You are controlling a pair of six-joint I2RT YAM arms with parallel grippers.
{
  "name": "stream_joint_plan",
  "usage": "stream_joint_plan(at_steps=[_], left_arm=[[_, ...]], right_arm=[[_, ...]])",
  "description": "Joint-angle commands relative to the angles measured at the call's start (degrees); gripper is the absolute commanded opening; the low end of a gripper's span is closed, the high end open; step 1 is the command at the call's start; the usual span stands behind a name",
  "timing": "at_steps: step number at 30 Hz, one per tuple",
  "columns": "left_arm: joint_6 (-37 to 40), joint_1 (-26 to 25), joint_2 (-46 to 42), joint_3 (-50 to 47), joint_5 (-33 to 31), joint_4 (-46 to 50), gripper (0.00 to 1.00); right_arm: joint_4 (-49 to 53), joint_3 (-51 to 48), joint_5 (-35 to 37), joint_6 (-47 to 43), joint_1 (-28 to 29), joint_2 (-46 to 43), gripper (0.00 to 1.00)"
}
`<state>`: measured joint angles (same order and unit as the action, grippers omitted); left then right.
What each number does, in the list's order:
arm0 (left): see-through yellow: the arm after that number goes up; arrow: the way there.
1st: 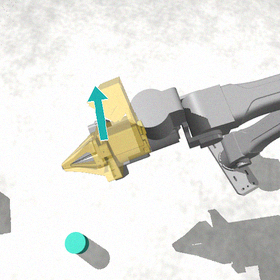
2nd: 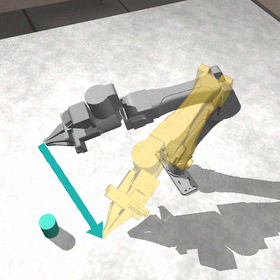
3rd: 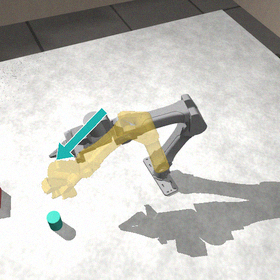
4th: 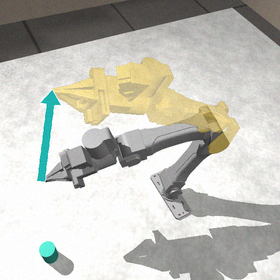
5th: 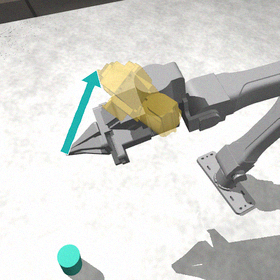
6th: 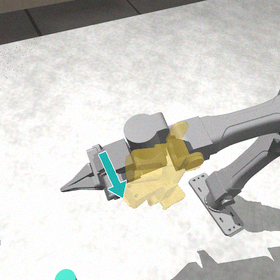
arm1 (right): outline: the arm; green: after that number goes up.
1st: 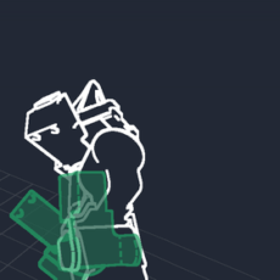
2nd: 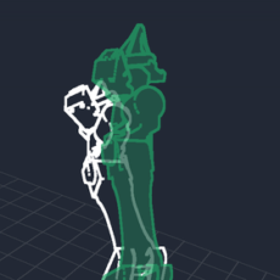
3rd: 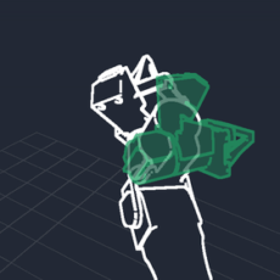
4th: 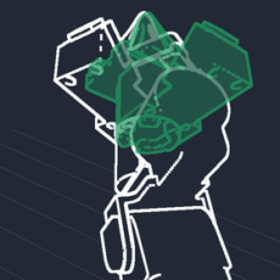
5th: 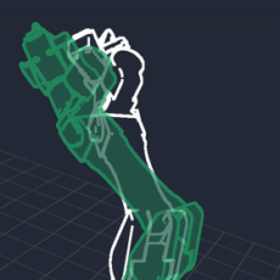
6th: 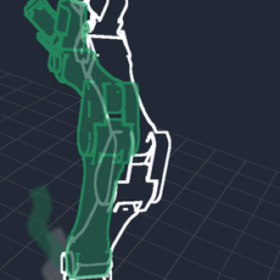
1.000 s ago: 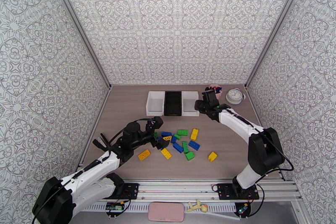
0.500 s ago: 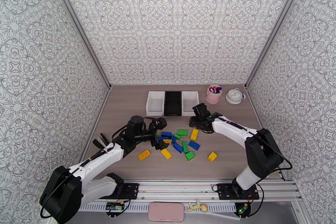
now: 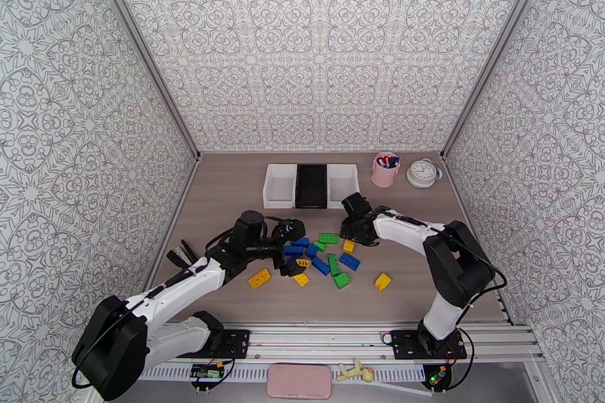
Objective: Sort the legos into containers by color
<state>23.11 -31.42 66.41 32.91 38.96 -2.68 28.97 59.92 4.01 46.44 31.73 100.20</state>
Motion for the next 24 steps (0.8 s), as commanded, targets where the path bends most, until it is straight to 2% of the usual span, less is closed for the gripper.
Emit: stream_joint_plan(at_steps=[1,5,9,15,20,24], left_arm=[[1.47,-0.38,-0.29,1.28,-0.06,1.42,1.00],[1.56,-0.40,-0.30,1.28,-0.30,1.43,1.00],[1.24,-0.30,-0.32,1.44,-0.64,1.02,1.00],[-4.45,2.12,-0.94,0.33,0.09,-5.67,1.00],[-8.75,3.90,-1.28,-1.21,-3.26,-11.68,1.00],[-10.89,5.09,-1.44,-2.37,-6.75,-14.83,1.00]], right_arm=[[-0.45,-1.16,0.97,1.44,0.27,0.63,0.44],[-0.51,-1.19,1.78,1.51,0.27,0.09,0.34],[-1.18,-1.55,2.53,1.63,0.27,-1.25,0.28],[-4.35,-1.66,4.96,0.08,0.26,-6.16,0.25],[-7.43,1.00,9.00,-5.47,-0.07,-7.90,0.25],[-11.26,5.32,8.22,-8.55,-1.84,-6.12,0.24]])
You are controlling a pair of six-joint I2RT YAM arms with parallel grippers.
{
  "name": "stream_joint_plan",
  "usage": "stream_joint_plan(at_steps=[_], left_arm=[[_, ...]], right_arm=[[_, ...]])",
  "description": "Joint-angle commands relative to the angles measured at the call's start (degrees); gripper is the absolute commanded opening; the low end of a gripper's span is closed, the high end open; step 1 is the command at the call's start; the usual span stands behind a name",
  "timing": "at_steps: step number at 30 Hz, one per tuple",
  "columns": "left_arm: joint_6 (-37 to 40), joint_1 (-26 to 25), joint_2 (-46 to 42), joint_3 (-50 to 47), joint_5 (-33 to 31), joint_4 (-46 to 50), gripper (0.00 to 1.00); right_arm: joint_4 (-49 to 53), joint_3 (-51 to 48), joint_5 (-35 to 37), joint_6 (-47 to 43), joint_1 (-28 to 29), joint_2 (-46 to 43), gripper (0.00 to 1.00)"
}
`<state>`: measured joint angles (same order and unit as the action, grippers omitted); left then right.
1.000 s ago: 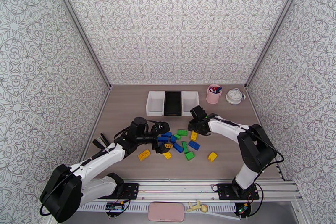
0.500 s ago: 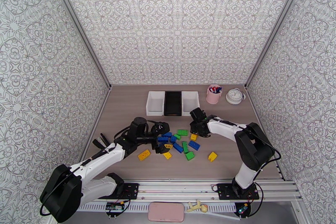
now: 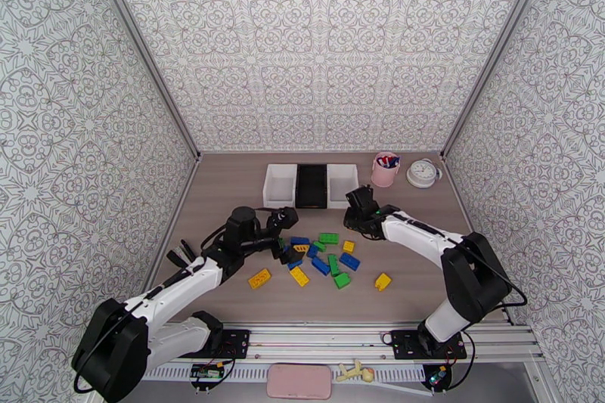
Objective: Sort the legos into containers by color
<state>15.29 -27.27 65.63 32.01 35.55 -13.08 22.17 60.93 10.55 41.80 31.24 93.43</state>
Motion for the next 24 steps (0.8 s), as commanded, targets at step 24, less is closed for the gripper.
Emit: stream_joint_plan(at_steps=[24], left_arm=[[1.76,-0.59,-3.54,-0.01,-10.12,2.53,1.00]], right_arm=[[-5.89,32.44,4.78,-17.30,-6.31,24.89,0.54]])
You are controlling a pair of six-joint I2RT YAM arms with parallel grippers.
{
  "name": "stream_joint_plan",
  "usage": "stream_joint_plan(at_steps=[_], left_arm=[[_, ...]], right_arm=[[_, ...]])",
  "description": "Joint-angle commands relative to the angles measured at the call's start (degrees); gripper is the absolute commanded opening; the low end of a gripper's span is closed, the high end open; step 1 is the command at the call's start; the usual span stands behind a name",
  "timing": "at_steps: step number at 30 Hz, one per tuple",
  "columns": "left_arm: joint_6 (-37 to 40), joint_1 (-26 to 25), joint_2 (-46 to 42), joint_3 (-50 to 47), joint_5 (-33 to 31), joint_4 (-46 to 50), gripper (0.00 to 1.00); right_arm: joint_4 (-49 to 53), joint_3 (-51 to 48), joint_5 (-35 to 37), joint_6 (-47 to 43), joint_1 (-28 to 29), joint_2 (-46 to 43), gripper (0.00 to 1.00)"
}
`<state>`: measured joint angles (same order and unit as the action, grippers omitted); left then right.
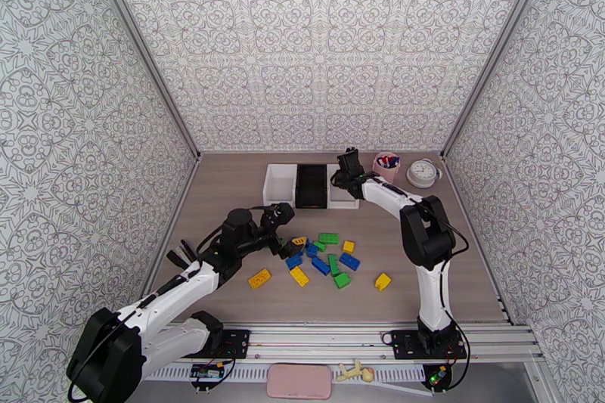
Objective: Sort the legos into containers by color
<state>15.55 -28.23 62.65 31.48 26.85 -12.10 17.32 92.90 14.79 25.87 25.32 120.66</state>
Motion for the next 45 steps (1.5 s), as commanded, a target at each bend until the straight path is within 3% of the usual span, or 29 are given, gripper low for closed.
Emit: stream_joint_plan(at_steps=[1,4,9,15,24,32,45], left_arm=[[1.29,0.43,-0.44,0.51,-2.48,1.68,1.00],[-0.54,0.15,-0.75,0.51,-7.17,2.06,1.00],[-7.24,-1.34,-2.84,1.36,-20.32,5.01,1.00],[-21.25,-0.37,-1.28,8.20,-33.51,20.76,1.00],[-33.21,5.88,8.31,18.99,-32.43,39.46,1.00],[-33.57,8.21,20.75,27.49,-30.30,51.41,0.99],[-37.87,8.19,33.07,31.31,-29.15,55.87,0.83]], right_arm=[[-2.29,-0.98,0.36,-1.95,-0.36,-3.59,0.58],[-7.10,-6.12,-0.99,-4.61,-0.41,-7.79,0.67],[-16.49,-16.93,-7.28,-12.15,-0.38,-16.22,0.81],[-22.82,-27.19,-18.82,-22.09,-0.20,-26.03,0.95],[-19.63,-31.82,-37.14,-35.45,1.80,-35.11,1.00],[-14.06,-29.87,-48.39,-42.32,6.18,-34.92,1.00],[-10.83,-27.42,-51.61,-43.89,7.81,-31.82,1.00]])
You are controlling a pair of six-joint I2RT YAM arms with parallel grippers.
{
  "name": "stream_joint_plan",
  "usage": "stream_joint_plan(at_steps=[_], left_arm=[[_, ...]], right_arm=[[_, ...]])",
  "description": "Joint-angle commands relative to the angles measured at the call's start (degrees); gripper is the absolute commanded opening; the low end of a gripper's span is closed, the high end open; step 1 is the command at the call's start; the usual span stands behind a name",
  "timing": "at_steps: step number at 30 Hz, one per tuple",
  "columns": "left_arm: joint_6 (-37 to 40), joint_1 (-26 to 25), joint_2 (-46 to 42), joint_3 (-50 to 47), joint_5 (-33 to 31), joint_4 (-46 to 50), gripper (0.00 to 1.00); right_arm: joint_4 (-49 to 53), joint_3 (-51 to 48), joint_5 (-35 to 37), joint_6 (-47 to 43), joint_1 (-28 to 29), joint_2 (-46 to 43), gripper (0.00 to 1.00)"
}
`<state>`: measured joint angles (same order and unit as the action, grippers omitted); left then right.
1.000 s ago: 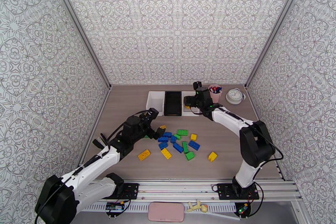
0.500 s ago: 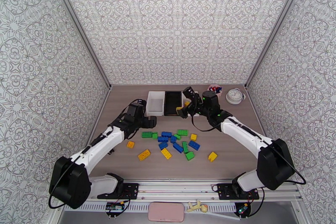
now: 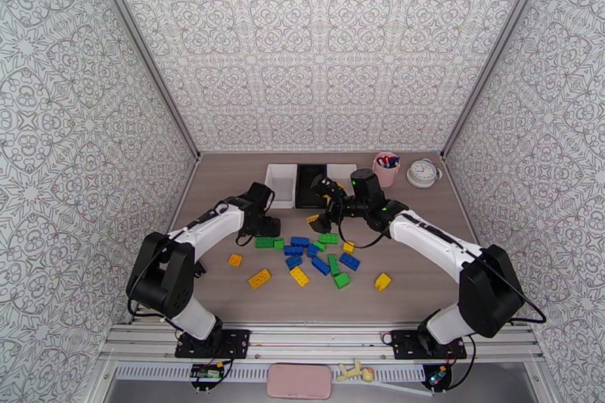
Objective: Sort the legos into containers by color
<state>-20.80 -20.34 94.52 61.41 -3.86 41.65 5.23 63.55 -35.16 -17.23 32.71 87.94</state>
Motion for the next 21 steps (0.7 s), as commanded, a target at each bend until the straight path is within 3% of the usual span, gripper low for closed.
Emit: stream_joint_plan(at_steps=[1,21], left_arm=[[-1.64,0.35,1.66,1.19,1.81,1.89,0.82],[-2.24,0.19,6.21,-0.15,2.80,0.80,0.76]], right_arm=[[1.31,1.93,-1.61,-0.87,0.44,1.04,0.99],[1.40,2.18,-0.34,-0.70,0.48,2.36,1.00]])
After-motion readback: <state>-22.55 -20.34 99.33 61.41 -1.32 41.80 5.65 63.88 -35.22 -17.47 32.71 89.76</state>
